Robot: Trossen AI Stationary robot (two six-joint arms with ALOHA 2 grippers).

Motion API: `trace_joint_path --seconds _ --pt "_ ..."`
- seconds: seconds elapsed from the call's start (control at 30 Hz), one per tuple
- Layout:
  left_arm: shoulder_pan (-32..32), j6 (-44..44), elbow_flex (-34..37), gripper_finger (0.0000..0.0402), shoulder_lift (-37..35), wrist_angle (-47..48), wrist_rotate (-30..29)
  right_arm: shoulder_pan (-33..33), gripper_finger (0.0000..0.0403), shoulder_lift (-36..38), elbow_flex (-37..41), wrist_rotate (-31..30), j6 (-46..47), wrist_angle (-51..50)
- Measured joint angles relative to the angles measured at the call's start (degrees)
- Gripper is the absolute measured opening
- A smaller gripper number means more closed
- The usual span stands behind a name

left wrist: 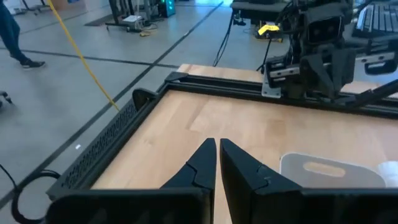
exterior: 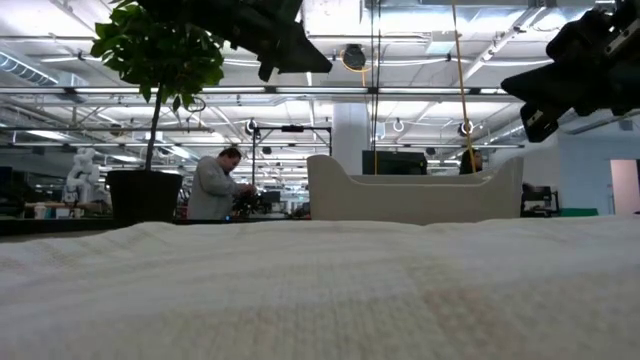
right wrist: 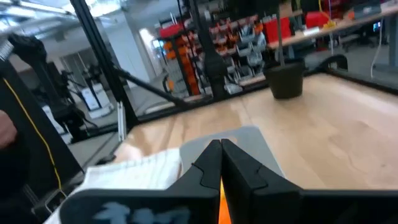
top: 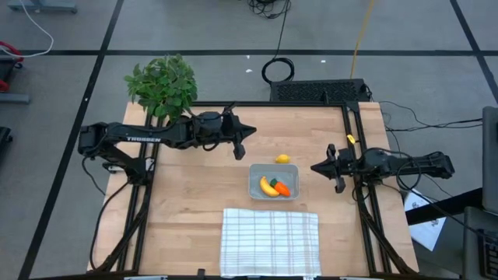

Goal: Pick and placing Produce into tupperware
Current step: Put the yellow lemon into the gray bin

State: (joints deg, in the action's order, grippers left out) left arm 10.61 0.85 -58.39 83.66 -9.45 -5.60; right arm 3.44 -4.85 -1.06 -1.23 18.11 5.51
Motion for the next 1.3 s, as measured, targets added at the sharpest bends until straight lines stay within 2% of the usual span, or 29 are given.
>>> trace_joint_path --seconds 0.13,0.43,0.53,0.77,0.97,1.17,1.3 --pt "0.11 1.72 0.00 0.0026 0.13 -0.40 0.14 0.00 0.0000 0.07 0.07 0.01 1.99 0.35" --pt "2.32 2.28 0.00 0.0032 0.09 0.68 7.59 0.02 0.0000 0.07 0.13 -0.05 3.76 0.27" --pt "3.09 2.72 0.00 0.0054 0.09 2.11 7.62 0.02 0.0000 0.07 0.17 -0.15 3.76 0.27" --pt "4.63 3.03 -0.21 0.0143 0.09 2.38 9.62 0.02 0.0000 0.07 0.20 -0.17 4.40 0.27" --pt "5.09 4.21 -4.13 0.0205 0.22 8.12 10.07 0.02 0.0000 0.07 0.20 -0.20 5.29 0.27" --pt "5.07 5.33 -9.38 0.0227 1.51 14.18 10.57 0.02 0.0000 0.05 0.20 -0.20 5.27 0.24" --pt "5.59 6.62 -14.76 0.0228 5.84 23.49 11.42 0.04 0.0000 0.06 0.21 -0.20 5.08 -0.43"
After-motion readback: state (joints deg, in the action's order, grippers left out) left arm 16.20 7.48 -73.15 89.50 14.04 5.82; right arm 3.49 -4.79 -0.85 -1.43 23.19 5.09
